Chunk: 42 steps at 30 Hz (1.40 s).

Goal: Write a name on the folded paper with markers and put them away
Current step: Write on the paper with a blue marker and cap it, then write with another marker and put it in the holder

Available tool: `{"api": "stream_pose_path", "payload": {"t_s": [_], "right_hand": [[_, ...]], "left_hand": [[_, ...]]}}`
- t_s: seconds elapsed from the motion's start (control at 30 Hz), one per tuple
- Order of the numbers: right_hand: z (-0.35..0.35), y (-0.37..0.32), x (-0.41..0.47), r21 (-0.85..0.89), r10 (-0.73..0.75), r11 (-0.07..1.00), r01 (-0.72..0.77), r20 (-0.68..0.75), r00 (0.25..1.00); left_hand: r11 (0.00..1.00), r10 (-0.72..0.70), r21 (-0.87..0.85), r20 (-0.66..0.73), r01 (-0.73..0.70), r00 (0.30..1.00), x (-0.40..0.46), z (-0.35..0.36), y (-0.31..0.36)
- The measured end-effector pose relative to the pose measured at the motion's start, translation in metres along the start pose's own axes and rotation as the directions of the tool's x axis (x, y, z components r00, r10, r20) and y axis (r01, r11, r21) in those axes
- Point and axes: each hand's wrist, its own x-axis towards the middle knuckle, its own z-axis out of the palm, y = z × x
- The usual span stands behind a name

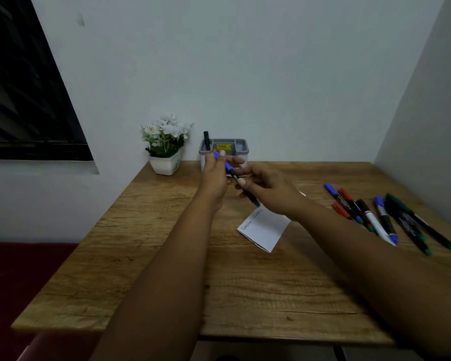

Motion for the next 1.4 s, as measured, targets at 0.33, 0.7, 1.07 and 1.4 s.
{"api": "stream_pose_path", "payload": {"t_s": [0.33,0.7,1.07,1.4], "right_hand": [[-0.004,-0.014,0.066,-0.212,0.137,0.969,-0.128,0.027,0.99],[-0.036,0.034,0.168,-0.264,-0.065,0.962,-0.066,-0.461,0.885],[-0.022,0.068,0.209,-0.412,0.041,0.9,-0.142,-0.243,0.969],[-0.072,0.036,0.135,-0.358,0.032,0.924,-0.138,-0.285,0.958]], "left_hand": [[0.988,0.136,-0.054,-0.153,-0.146,0.979,0.016,-0.021,0.001],[0.959,0.216,0.222,-0.162,-0.178,0.963,0.029,-0.022,-0.044],[0.927,0.253,0.32,-0.144,-0.197,0.957,0.03,-0.016,-0.056],[0.901,0.243,0.377,-0.029,-0.214,0.97,0.013,-0.002,-0.039]]}}
